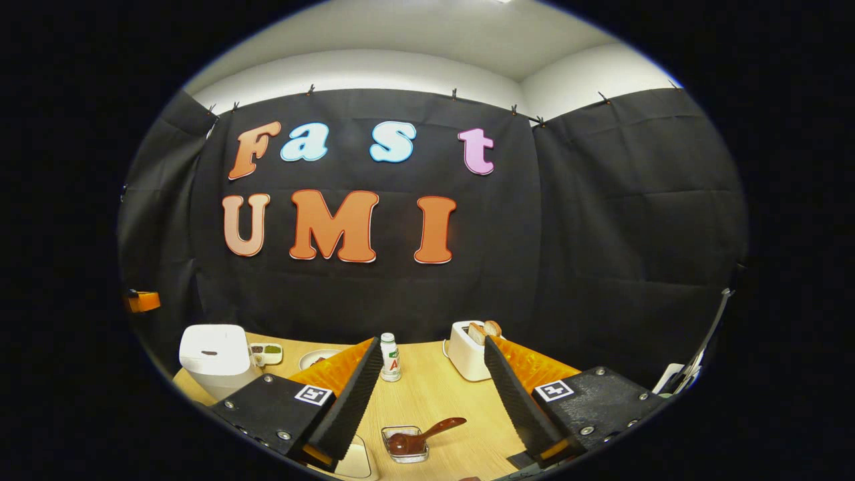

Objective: Close the left gripper, press the button to open the rice cooker; take a wooden spoon from the chopstick holder with the right hand, scoop a spoonful of rice and pour it into the rice cooker, then put the wooden spoon back into the chopstick holder.

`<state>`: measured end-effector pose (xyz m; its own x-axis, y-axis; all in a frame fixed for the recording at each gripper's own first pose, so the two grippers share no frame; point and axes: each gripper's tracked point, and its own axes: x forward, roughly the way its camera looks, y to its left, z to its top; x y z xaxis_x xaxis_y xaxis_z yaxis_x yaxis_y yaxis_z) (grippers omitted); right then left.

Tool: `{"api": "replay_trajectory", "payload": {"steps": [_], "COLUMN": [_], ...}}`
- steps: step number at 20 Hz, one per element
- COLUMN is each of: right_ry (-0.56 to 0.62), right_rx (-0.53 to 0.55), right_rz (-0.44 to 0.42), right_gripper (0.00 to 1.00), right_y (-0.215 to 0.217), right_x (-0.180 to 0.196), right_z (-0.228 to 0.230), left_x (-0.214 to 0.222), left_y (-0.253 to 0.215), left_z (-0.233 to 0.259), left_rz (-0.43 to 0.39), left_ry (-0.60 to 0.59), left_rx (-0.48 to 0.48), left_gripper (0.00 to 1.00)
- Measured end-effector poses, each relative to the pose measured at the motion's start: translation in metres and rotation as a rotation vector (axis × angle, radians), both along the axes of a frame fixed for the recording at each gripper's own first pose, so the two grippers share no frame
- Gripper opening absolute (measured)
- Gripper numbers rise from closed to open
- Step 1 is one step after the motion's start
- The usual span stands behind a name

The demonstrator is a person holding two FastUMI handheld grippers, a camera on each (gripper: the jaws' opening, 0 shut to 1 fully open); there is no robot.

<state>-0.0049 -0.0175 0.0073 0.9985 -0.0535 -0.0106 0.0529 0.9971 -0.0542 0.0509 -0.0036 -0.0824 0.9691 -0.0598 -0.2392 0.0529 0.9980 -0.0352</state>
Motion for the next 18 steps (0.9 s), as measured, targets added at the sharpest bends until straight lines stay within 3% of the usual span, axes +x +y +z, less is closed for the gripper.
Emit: {"api": "replay_trajectory", "payload": {"steps": [13, 14, 15, 18], "right_ry": [0.077, 0.08, 0.084, 0.09], "right_rx": [-0.014, -0.016, -0.017, -0.011], "right_rz": [-0.015, -0.018, -0.022, -0.028], "right_gripper": [0.95, 1.0, 0.95, 0.95], "right_y": [-0.004, -0.005, -0.006, -0.009], "right_x": [0.016, 0.018, 0.019, 0.024], "right_z": [-0.028, -0.029, -0.03, -0.032], "left_x": [0.077, 0.08, 0.082, 0.086], "left_y": [0.004, 0.005, 0.005, 0.013], "left_z": [-0.117, -0.123, -0.129, -0.148], "left_rz": [-0.033, -0.036, -0.04, -0.03], "left_ry": [0.294, 0.311, 0.329, 0.377], "left_rx": [-0.035, -0.035, -0.038, -0.011], "left_gripper": [0.04, 0.05, 0.05, 0.06]}}
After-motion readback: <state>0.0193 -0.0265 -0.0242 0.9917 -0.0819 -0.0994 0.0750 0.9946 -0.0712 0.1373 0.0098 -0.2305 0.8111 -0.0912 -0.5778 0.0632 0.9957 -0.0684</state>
